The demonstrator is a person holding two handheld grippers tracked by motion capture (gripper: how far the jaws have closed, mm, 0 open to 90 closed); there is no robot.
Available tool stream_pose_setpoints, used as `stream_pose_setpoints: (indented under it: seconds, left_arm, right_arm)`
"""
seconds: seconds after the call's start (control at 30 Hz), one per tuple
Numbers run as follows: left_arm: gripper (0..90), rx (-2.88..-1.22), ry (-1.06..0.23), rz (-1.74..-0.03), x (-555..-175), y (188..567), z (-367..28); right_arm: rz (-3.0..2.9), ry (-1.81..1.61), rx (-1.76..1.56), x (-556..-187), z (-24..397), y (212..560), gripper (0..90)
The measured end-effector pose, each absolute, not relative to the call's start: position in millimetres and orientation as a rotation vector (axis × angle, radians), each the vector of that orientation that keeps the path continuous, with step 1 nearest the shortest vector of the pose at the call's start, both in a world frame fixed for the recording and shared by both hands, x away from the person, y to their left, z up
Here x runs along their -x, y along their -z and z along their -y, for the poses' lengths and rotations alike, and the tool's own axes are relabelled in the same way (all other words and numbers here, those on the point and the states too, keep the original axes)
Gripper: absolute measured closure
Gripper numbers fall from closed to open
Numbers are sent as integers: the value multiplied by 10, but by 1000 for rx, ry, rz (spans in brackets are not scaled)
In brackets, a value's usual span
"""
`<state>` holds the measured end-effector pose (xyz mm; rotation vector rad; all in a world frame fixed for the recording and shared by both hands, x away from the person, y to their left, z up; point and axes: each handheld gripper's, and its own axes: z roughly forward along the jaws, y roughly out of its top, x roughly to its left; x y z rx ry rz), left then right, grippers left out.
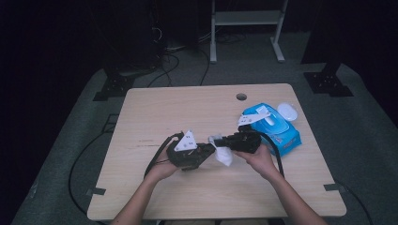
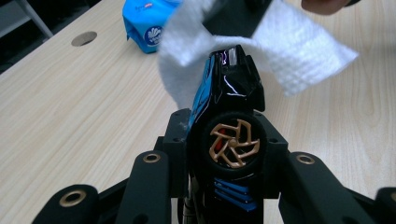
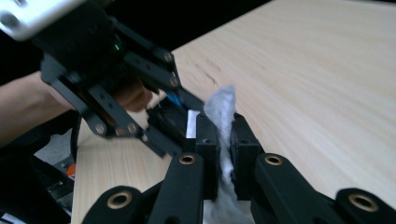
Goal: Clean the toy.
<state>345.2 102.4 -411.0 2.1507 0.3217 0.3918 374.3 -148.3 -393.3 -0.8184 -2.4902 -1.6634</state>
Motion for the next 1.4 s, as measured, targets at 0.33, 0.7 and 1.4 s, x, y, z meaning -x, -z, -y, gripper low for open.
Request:
stream_pose_setpoints:
  seconds: [0.33,0.7,1.4]
  left_arm:
    - [646,-2158,-385,-303,-3454,4110,-1000]
    - [646,-2128,-361,-282,-3490,4117,-870]
    - [648,-2028,-333,-269,-3515,4131,-729]
  right_arm:
    - [2473,1639,883,-3777,1548,4091,843]
    - [2449,1577,956,-3755,1699,4353,844]
    - [2407,1700,973,-3648,1977,4059,846]
